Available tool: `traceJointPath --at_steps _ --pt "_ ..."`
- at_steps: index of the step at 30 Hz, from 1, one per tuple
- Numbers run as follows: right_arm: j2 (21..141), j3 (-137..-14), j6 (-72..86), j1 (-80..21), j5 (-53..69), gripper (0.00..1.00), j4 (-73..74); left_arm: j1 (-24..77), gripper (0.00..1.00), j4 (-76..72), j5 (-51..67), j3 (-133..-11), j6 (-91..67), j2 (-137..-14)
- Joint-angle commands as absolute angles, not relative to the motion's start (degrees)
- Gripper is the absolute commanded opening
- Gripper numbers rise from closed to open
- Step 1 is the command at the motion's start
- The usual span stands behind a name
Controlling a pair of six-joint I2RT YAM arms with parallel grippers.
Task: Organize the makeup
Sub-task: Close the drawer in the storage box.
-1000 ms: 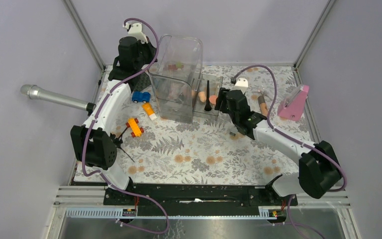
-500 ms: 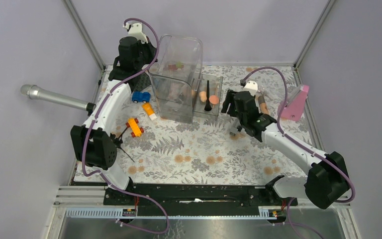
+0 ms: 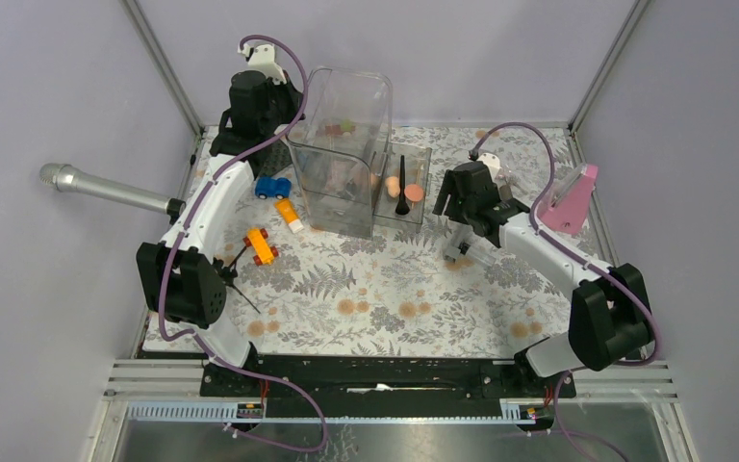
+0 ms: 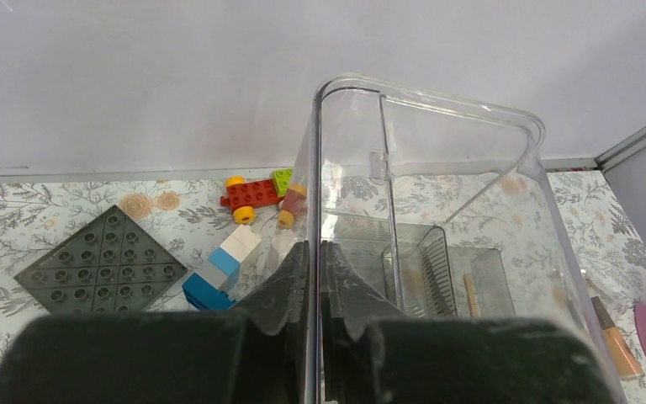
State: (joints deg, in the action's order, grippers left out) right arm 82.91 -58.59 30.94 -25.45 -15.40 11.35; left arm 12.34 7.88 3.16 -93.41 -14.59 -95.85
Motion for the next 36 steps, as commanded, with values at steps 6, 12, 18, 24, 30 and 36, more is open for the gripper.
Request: traceJointPath --at_steps 6,12,18,24,30,36 --pt "83.1 -58.7 30.3 -25.5 -16.6 0.74 8.7 13.9 0.07 18.0 6.2 -92.1 -14.7 -98.8" --pt "84.2 -60.0 29.4 -25.5 -20.2 0.75 9.6 13.4 0.07 18.0 6.9 -92.5 -15.0 -99.4" --pt "88.1 -66.8 28.6 -24.7 -25.8 0.76 17.3 13.4 0.07 18.1 6.6 -92.5 -14.9 -99.5" --pt "95.7 -73.2 26.8 -22.9 -22.4 0.76 21.1 13.4 0.07 18.1 6.2 -92.4 -14.7 -99.4" --pt "101.1 -77.9 26.8 -21.8 -21.3 0.76 21.0 13.4 0.07 18.2 6.3 -92.5 -14.8 -99.6" --pt "104.5 -79.6 28.2 -20.9 -19.4 0.76 21.0 13.4 0.07 18.2 6.6 -92.5 -14.9 -99.7"
